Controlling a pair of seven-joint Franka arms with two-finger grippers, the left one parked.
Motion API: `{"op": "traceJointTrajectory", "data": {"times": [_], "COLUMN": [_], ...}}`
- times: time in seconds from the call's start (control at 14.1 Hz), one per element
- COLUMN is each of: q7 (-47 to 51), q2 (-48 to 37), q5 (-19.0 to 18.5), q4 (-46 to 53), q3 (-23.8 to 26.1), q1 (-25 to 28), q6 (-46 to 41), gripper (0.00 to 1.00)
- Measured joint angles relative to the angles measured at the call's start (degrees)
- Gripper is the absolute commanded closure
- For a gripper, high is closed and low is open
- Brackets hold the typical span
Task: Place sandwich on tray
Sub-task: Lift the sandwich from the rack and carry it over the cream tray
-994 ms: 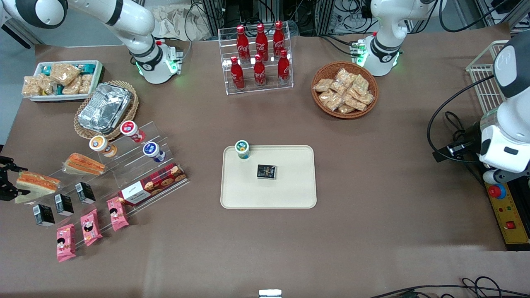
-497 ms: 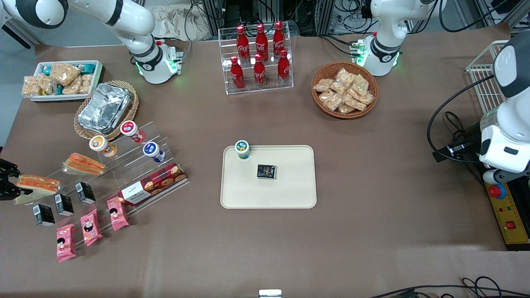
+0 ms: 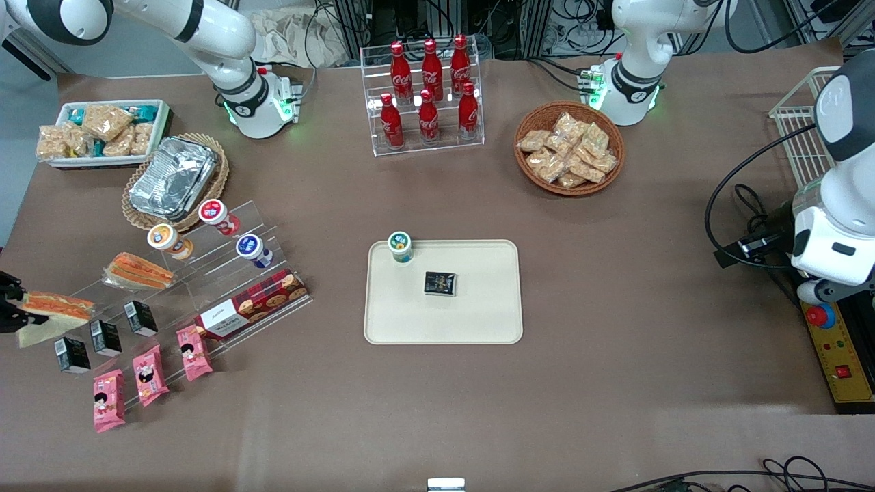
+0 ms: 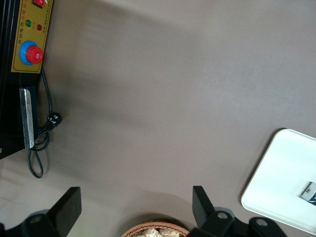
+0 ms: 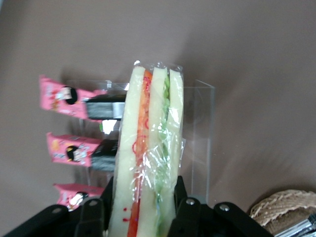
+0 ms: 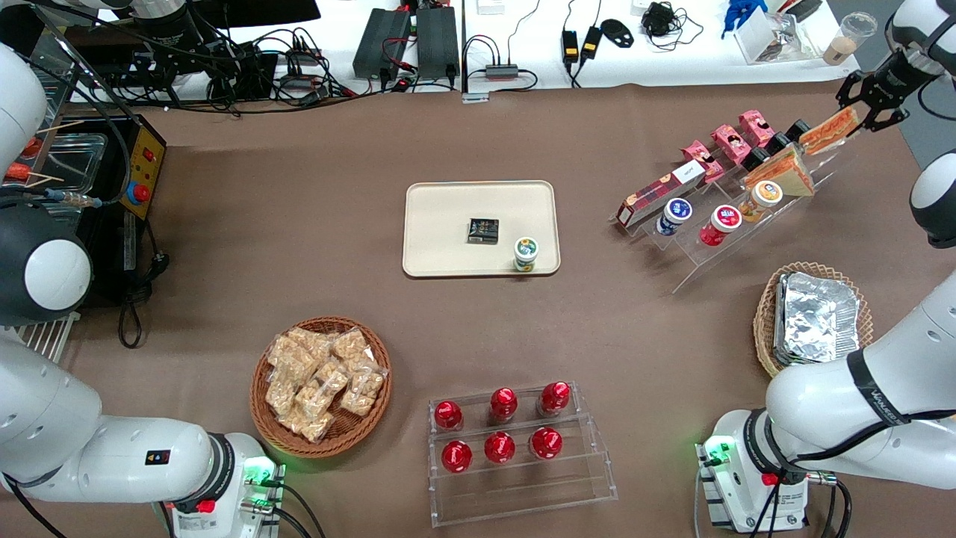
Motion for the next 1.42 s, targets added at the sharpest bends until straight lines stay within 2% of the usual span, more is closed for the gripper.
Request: {"op": "traceJointTrajectory", "data": {"times": [0.21, 0.64, 1.06, 1.42], "q7": [-1.84, -2.27, -3.45, -13.01], "q2": [-3.78, -8.77, -9.62, -9.71], "q5": [0.01, -1.31, -1.49, -1.54], "q4": [0.86, 1.89, 3.9, 4.6], "q3": [0.17, 0.32, 0.42, 0.46], "q1": [4.12, 15.64, 26.0, 37.17], "q6": [-1.22, -9.29, -9.3, -6.39], "gripper": [0.5, 0.52, 0.52, 0.52]}}
